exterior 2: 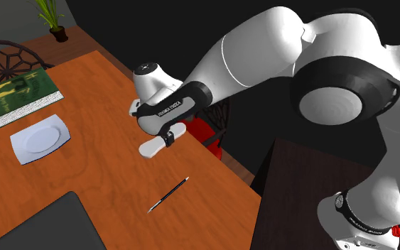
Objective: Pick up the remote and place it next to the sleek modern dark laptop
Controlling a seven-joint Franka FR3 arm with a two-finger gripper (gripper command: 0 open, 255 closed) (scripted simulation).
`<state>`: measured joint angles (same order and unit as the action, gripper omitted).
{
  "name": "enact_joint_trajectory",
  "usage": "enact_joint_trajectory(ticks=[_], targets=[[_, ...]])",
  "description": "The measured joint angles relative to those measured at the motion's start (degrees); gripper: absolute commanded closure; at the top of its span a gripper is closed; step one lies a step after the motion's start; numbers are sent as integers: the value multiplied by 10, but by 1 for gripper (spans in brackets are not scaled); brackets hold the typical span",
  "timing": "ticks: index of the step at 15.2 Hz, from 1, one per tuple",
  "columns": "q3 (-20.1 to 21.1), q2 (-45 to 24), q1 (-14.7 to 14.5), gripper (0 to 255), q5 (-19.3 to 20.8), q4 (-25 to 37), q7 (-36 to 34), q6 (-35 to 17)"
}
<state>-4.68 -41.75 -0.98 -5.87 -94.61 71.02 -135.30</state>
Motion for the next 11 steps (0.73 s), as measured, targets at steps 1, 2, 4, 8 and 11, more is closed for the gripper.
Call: enact_joint_trajectory(ticks=[1,2,4,8,11], targets=[[-1,7,0,255,0,-3,0,4],[-1,11,0,255,1,-3,0,8],[-2,21,-2,255,2,-5,-2,16],[-4,44,-2,255,4,-7,-2,36],[-5,57,-3,255,6,-4,-4,53]])
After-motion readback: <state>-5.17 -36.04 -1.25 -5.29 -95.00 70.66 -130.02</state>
